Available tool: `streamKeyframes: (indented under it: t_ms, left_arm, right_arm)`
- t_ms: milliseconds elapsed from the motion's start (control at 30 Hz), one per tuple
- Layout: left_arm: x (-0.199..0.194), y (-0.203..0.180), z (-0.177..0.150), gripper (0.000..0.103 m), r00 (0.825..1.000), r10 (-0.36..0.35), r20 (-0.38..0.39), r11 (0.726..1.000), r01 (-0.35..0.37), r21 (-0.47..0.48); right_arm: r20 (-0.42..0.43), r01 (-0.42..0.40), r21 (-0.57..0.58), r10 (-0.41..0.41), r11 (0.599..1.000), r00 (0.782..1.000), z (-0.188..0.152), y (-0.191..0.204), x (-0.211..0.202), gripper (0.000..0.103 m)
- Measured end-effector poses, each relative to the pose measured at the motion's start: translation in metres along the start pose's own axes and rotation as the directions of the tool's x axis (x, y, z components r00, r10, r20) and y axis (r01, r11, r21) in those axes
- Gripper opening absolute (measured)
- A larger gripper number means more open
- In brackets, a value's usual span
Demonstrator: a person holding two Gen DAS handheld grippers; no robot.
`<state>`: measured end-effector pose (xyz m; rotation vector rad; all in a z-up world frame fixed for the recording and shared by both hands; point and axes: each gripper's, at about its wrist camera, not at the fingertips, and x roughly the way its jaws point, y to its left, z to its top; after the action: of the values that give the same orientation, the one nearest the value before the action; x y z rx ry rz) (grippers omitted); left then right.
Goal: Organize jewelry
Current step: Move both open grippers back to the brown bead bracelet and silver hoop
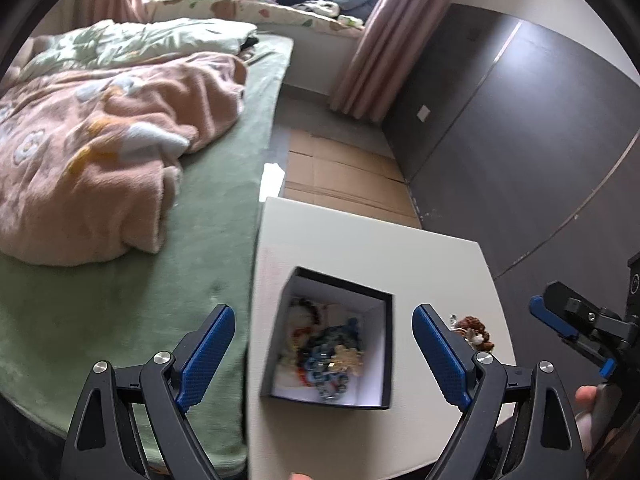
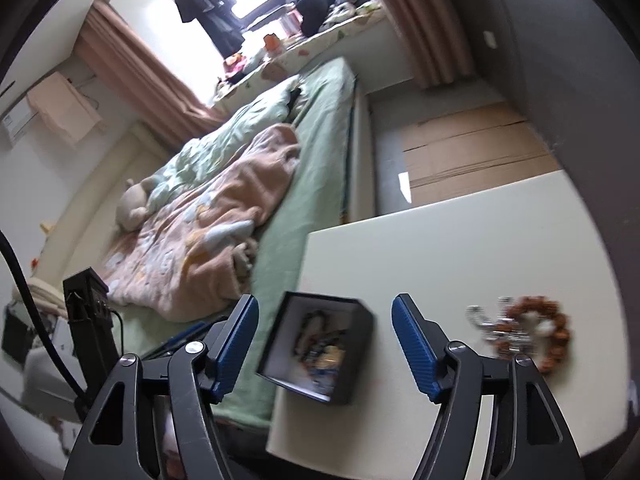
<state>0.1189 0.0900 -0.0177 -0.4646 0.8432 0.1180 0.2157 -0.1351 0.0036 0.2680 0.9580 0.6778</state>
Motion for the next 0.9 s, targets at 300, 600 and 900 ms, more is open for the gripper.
streamKeyframes:
  t_ms: [300,600,900]
  left_arm:
    - [0.006,-0.048,-0.011,0.091,0.999,-0.046,-0.004,0.992,0.046,0.122]
    - [0.030,-0.100,-0.031,0.091,0.993,-0.092,-0.078,0.960,0.109,0.257]
    - [0.064,-0.139,-0.046,0.091,0.971,-0.107,-0.212,0.936,0.171,0.309]
  right_arm:
    - [0.032,0.065,0.141,-0.070,0.988,0.997,-0.022,-0.068,-0.039,0.095]
    - [0.048,0.098,0.256,-0.114,0.962,0.992,-0.066,-0.116,-0.054,0.095]
    - [0.060,0.112,0.387,-0.146,0.915,0.987,-0.085,-0.158,-0.066,0.095]
